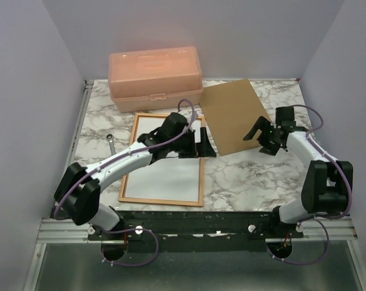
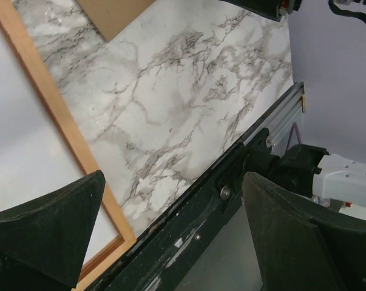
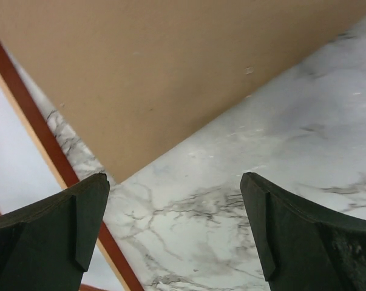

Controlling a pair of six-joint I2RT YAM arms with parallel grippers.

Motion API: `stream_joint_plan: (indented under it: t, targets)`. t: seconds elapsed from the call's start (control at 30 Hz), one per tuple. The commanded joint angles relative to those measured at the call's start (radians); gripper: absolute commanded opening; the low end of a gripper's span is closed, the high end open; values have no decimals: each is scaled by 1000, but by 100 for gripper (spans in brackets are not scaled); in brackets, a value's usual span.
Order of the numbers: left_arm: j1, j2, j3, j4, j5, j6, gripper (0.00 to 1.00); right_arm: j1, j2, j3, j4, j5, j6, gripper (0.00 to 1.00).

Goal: Put the photo into the frame

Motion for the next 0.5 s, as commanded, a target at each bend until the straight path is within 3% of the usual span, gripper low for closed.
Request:
stream_joint_plan:
  t: [0.0, 0.47]
  targets:
    - [-48, 176, 166, -3, -71, -26, 99, -107, 17, 63, -71, 43, -67, 100]
    - [-132, 580, 596, -169, -319, -108, 99, -285, 341, 397, -103, 285, -63, 100]
